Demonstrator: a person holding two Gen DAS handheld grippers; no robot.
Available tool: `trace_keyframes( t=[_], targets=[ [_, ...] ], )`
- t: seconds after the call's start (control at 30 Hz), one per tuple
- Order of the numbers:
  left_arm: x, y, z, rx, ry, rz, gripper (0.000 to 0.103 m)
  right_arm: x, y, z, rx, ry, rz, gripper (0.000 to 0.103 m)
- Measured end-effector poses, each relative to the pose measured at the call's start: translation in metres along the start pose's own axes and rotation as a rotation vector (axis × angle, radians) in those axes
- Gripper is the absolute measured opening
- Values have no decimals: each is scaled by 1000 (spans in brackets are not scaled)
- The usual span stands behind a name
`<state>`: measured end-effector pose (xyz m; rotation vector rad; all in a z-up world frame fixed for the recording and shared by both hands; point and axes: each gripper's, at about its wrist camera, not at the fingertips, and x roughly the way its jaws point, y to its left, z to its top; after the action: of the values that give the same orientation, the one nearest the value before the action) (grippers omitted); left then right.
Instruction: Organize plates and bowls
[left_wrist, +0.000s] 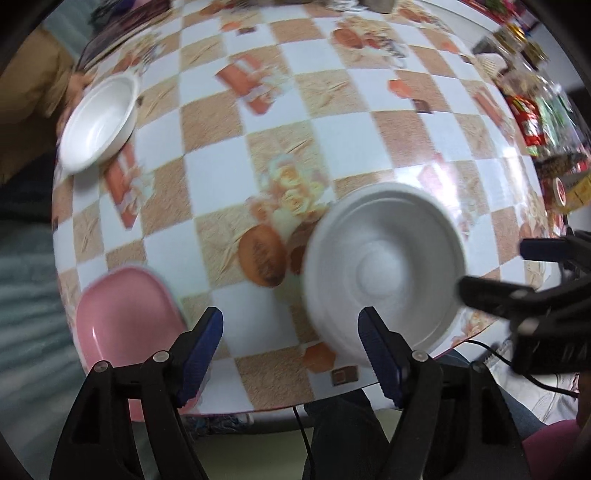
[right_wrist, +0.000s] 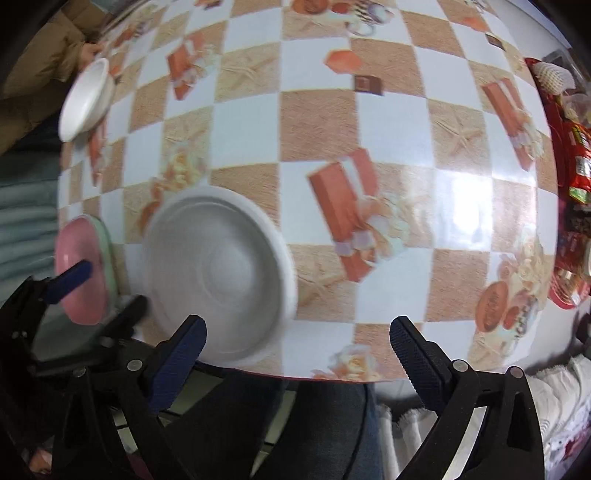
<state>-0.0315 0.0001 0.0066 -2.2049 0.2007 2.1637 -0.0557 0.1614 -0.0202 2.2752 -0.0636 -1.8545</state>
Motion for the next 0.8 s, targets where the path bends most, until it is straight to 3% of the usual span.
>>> trace_keyframes(
  t=[0.1, 0.3, 0.8],
  targets=[
    [5, 10, -8, -32, 27, -5, 79, 7, -11, -3, 39, 31, -36, 100],
    [9, 9, -19, -47, 53, -28, 79, 9, -24, -8, 84, 45, -24, 100],
    [-4, 31, 3, -98, 23, -65, 79, -13, -6, 22, 26, 29, -45, 100]
  ],
)
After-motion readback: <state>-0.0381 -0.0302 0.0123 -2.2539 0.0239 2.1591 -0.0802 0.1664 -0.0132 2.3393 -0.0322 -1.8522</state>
